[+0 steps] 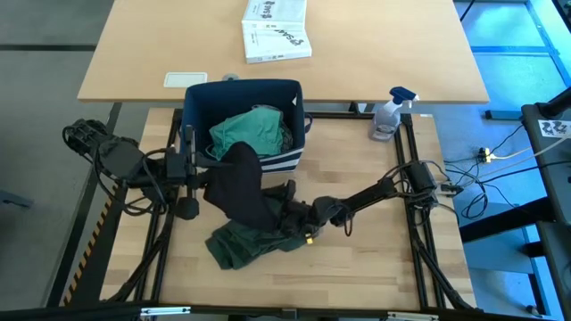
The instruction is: Fold Laundry from Bin
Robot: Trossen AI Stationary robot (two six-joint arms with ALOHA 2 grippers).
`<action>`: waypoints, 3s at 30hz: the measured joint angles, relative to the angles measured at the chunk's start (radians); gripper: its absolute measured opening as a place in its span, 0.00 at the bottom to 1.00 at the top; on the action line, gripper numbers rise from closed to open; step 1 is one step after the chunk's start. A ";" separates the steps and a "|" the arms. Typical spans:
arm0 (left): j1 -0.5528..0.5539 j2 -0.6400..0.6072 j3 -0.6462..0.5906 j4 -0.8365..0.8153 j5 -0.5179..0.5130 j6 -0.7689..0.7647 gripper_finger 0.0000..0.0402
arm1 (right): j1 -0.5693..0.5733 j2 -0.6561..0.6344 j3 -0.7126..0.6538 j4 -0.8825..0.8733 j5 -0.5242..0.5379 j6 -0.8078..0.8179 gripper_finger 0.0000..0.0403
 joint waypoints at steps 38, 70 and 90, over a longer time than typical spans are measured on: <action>0.085 0.029 -0.001 0.075 0.100 0.002 0.03 | -0.012 0.215 0.320 0.154 0.232 -0.003 0.62; 0.059 -0.104 0.000 -0.421 -0.323 -0.203 0.03 | 0.048 -0.318 0.321 -0.497 0.670 -0.060 0.04; 0.647 -0.221 -0.234 -0.298 0.033 0.010 0.03 | -0.512 -0.453 0.321 -1.173 -0.210 0.652 0.04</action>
